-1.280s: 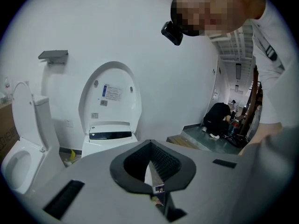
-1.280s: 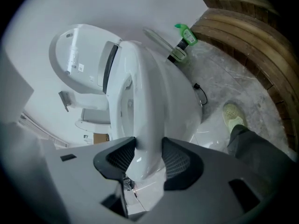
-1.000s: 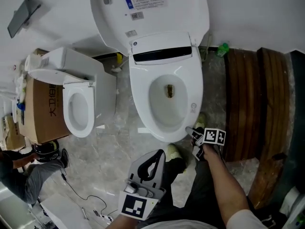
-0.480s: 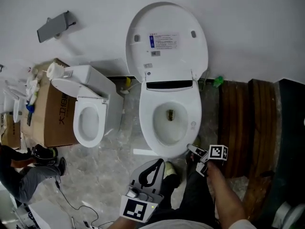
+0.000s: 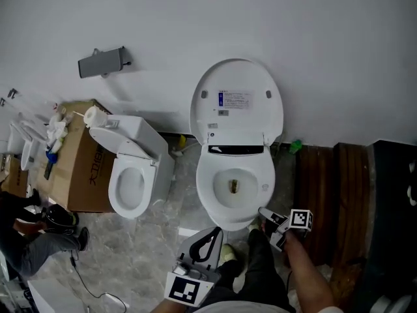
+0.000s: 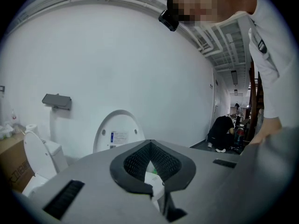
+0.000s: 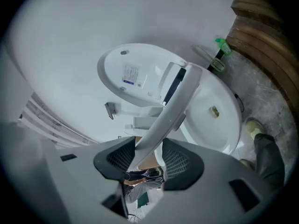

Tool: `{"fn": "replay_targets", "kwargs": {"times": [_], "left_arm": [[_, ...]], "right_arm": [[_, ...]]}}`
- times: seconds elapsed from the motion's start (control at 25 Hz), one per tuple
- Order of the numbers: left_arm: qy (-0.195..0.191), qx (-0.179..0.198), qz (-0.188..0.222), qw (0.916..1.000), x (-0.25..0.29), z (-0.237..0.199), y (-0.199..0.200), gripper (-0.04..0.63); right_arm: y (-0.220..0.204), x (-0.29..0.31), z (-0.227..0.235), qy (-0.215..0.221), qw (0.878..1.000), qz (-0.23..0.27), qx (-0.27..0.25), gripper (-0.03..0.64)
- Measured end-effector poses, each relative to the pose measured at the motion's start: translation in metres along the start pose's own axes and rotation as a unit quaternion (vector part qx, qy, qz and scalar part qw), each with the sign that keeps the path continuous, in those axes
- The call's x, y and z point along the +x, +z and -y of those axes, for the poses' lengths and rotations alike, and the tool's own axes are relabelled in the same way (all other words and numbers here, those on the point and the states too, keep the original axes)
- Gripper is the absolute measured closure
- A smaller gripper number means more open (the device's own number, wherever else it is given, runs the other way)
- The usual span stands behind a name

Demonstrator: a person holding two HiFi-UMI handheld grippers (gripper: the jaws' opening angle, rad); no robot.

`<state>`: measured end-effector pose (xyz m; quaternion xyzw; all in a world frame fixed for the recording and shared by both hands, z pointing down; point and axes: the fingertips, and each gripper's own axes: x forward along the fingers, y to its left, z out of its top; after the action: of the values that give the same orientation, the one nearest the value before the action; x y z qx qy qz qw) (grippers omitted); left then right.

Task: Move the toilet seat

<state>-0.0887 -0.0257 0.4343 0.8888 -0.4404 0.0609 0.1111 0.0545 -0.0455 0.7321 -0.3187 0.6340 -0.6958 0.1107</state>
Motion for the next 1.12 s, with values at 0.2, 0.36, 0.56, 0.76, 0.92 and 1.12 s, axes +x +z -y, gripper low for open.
{"fn": "replay_targets", "kwargs": {"times": [0.2, 0.36, 0.56, 0.76, 0.92, 1.12], "left_arm": [[0.014, 0.002, 0.005, 0.9999, 0.006, -0.009, 0.021, 0.592], [0.018, 0.007, 0.010, 0.9998, 0.018, -0.012, 0.036, 0.592], [0.029, 0.010, 0.015, 0.9994, 0.038, -0.020, 0.057, 0.592], [0.037, 0.012, 0.022, 0.9990, 0.062, -0.027, 0.075, 0.592], [0.037, 0.008, 0.025, 0.9989, 0.080, -0.027, 0.082, 0.592], [0.046, 0.003, 0.030, 0.9985, 0.099, -0.030, 0.091, 0.592]], "right_arm": [[0.032, 0.002, -0.048, 0.039, 0.999, -0.003, -0.029, 0.434], [0.061, 0.009, -0.089, 0.072, 0.996, 0.006, -0.050, 0.434], [0.104, 0.019, -0.131, 0.089, 0.993, 0.011, -0.075, 0.436], [0.145, 0.032, -0.159, 0.092, 0.990, 0.020, -0.106, 0.446], [0.167, 0.042, -0.175, 0.102, 0.987, 0.024, -0.119, 0.457], [0.203, 0.048, -0.164, 0.009, 0.985, 0.041, -0.167, 0.497]]}}
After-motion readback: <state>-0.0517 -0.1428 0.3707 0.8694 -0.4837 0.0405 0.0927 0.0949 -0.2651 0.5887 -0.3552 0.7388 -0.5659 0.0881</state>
